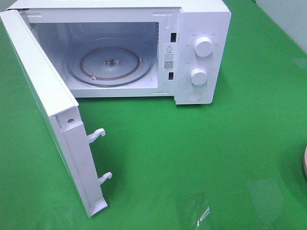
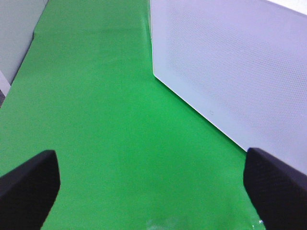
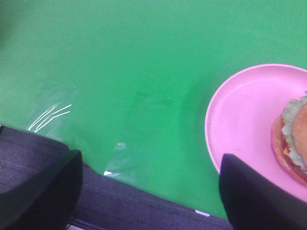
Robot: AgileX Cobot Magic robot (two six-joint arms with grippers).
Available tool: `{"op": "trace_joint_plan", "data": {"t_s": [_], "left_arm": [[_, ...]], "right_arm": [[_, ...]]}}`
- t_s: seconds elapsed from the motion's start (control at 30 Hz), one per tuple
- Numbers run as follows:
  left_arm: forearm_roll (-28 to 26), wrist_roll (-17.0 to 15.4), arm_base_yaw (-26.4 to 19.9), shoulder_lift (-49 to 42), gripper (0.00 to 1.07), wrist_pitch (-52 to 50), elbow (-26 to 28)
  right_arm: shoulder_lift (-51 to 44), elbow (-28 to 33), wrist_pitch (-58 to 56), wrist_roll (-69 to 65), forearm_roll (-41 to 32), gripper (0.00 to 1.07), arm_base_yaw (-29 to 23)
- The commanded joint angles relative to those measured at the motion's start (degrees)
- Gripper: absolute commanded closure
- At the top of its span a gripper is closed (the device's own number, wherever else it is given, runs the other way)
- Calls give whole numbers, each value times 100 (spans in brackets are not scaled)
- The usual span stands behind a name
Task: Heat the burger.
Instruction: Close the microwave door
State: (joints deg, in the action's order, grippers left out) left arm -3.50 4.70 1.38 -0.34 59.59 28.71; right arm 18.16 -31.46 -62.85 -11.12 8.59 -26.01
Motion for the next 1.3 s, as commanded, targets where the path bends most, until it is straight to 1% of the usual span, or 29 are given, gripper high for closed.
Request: {"op": "trace_joint_plan", "data": {"t_s": [0.03, 0.1, 0.13, 0.17, 0.27, 0.3, 0.33, 0.4, 0.43, 0.47, 0.5, 0.53, 0.63, 0.7, 0.73, 0.77, 0.83, 0.97, 1.3], "left_arm": [[11, 11, -6, -97, 10, -23, -17], [11, 11, -6, -97, 10, -23, -17], [11, 11, -6, -97, 10, -23, -17], [11, 11, -6, -97, 10, -23, -17], [11, 11, -6, -97, 10, -23, -17], [11, 11, -6, -97, 10, -23, -17], [11, 11, -6, -97, 10, -23, -17], [11, 11, -6, -97, 10, -23, -17], [11, 11, -6, -97, 10, -23, -17], [11, 11, -6, -97, 10, -23, -17], [11, 11, -6, -97, 10, -23, -17], [11, 11, -6, -97, 10, -23, -17], [11, 11, -6, -97, 10, -23, -17], [11, 11, -6, -97, 10, -23, -17], [11, 11, -6, -97, 10, -23, -17], [11, 11, -6, -97, 10, -23, -17], [11, 11, -6, -97, 10, -23, -17], [11, 11, -6, -97, 10, -23, -17], [11, 11, -6, -97, 10, -23, -17]], "right_arm": [[-252, 29, 115, 126, -6, 31, 6], [-625, 149, 390, 149, -23, 31, 74], [-625, 149, 390, 149, -23, 31, 74], [-785, 218, 510, 155, -29, 31, 206], [-837, 218, 510, 160, -29, 31, 269], [-940, 218, 510, 160, -29, 31, 441], [-940, 218, 510, 160, -29, 31, 441], [-1112, 218, 510, 178, -29, 31, 756], [-1112, 218, 510, 178, -29, 31, 756], [-1261, 218, 510, 201, -29, 31, 917], [-1261, 218, 510, 201, -29, 31, 917], [-1398, 218, 510, 201, -34, 31, 1060], [-1473, 218, 510, 201, -34, 31, 1134], [-1770, 218, 510, 201, -40, 31, 1398], [-1770, 218, 510, 201, -40, 31, 1398], [-1914, 218, 510, 201, -40, 31, 1536], [-1982, 218, 510, 195, -40, 31, 1639], [-1982, 218, 504, 195, -40, 31, 1725], [-1982, 218, 504, 172, -34, 31, 1736]]}}
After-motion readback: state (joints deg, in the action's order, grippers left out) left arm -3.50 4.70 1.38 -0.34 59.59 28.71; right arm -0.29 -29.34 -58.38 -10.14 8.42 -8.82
